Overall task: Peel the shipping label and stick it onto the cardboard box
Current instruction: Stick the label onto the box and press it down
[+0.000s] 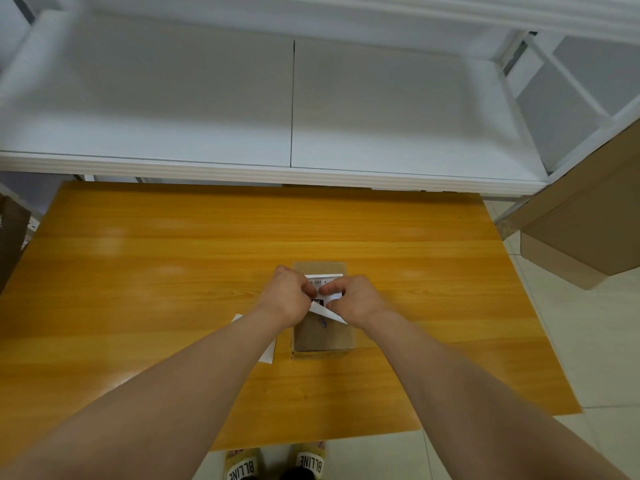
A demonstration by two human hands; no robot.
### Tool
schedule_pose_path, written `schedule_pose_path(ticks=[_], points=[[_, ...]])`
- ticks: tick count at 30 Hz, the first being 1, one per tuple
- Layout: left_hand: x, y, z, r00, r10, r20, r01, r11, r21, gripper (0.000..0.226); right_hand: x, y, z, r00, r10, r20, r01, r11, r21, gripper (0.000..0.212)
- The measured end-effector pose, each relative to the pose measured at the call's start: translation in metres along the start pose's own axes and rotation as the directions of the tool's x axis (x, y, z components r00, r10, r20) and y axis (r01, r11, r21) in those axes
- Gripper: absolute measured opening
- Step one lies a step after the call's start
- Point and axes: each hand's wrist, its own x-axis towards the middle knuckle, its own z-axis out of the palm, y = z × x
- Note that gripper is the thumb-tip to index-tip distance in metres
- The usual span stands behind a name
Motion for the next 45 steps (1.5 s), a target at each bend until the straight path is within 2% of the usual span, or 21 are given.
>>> schedule_pose_path(ticks=[8,15,32,39,45], points=[[-0.004,0.002,-0.002,1.0,0.02,0.006,-0.02,0.995,0.098,0.029,0.0,0.002,0.0,1.0,0.014,0.0,-0.014,1.0,-0.006,0.036],[-0.007,0.009,-0.007,1.0,0.016,0.022,-0.018,0.993,0.119,0.03,0.002,0.003,0.001,1.0,0.019,-0.004,-0.019,1.0,-0.016,0.038],[-0.012,0.014,-0.013,1.0,-0.005,0.027,0.0,0.984,0.181,0.029,-0.002,0.002,0.0,0.999,0.031,-0.02,-0.034,0.971,-0.235,0.05],[-0.013,0.013,-0.01,0.999,-0.009,0.041,0.001,0.982,0.19,0.025,-0.01,-0.004,0.001,0.998,0.068,-0.004,-0.067,0.973,-0.221,0.058],[-0.016,0.011,-0.006,0.998,0.002,0.057,-0.014,0.977,0.212,0.036,-0.012,-0.004,0.001,0.999,0.039,0.038,-0.031,0.979,-0.201,0.058]])
